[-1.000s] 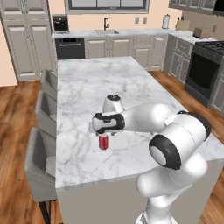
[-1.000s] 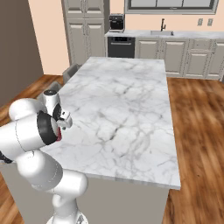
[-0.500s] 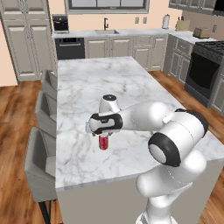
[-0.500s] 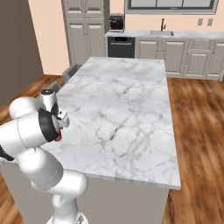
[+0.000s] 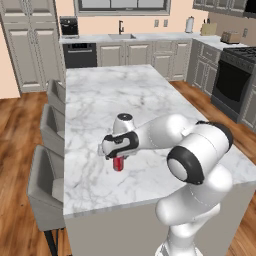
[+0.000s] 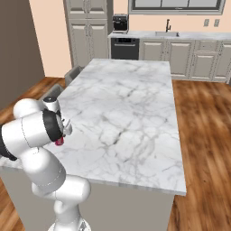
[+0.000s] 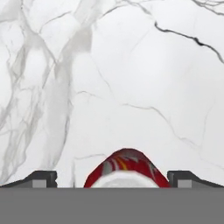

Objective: Four empty soda cans are scattered around the kitchen. Gather all the cans and cluster them next to the stove for recycling.

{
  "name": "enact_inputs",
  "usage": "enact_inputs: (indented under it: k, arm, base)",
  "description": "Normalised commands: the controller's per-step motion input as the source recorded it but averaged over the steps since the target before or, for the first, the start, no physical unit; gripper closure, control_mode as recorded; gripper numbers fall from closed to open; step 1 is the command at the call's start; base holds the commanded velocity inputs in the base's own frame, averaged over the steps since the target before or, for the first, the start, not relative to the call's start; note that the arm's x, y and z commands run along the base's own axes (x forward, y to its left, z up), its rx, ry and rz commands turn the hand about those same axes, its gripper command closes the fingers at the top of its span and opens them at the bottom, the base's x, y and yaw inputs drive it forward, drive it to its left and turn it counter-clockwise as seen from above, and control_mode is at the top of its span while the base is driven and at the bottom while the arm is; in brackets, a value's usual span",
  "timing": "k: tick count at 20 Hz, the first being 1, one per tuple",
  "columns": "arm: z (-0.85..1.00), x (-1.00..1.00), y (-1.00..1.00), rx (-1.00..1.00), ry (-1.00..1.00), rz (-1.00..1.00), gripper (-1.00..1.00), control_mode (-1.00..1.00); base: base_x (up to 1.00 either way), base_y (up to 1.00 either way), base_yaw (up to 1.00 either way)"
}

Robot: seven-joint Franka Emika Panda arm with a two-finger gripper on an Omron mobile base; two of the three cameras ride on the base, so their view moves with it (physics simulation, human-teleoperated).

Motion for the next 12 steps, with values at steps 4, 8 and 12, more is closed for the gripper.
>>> enact_inputs:
  k: [4,8,12]
  arm:
    - [-0.14,0.00,0.00,0.00,0.00,0.00,-1.00,-1.00]
    - [0.00,0.00,0.00,0.00,0.00,0.00,-1.00,-1.00]
    - [0.00,0.00,0.00,0.00,0.00,0.00,1.00,-1.00]
  base:
    - [0.00,0.00,0.00]
    - [0.00,0.00,0.00]
    - [0.00,0.00,0.00]
